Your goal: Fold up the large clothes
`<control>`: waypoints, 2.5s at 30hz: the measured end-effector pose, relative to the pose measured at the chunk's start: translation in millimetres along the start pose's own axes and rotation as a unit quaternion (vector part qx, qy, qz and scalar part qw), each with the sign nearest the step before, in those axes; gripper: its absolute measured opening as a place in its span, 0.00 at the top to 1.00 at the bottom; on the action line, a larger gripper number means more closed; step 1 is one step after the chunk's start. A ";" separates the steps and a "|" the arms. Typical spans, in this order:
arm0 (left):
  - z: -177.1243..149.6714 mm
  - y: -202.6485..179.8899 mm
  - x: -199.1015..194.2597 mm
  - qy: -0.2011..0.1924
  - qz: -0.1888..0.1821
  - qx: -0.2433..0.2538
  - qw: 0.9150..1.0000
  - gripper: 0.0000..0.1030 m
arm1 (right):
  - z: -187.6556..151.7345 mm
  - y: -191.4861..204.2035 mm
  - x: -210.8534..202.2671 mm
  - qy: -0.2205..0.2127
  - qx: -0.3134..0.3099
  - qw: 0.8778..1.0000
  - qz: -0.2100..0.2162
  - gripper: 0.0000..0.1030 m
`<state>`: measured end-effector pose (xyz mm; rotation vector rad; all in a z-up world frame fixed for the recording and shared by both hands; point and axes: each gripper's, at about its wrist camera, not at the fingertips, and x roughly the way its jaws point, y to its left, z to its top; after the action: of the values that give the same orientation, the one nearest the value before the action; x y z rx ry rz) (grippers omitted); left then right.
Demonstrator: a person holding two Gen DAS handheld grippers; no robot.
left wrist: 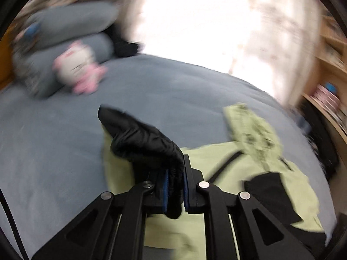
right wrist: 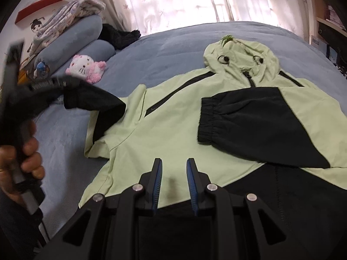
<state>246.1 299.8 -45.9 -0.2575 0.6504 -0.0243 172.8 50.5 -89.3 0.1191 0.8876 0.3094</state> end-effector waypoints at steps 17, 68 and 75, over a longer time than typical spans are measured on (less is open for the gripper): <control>-72.3 -223.8 29.1 0.186 -0.176 0.210 0.944 0.91 | -1.1 -123.6 -53.3 -0.043 0.114 0.988 -0.090 0.78; -125.2 7.8 37.3 0.217 0.039 -0.017 0.975 0.41 | 70.5 -127.4 -30.2 -0.020 0.021 1.000 0.005 0.93; -124.8 5.7 38.4 0.216 0.038 -0.019 0.975 0.41 | 115.6 -106.8 -79.8 -0.117 -0.044 0.990 -0.060 0.93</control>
<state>201.3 272.8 -165.7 -0.2667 1.0951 0.0070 238.7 -73.1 18.2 0.0192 0.6439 0.2161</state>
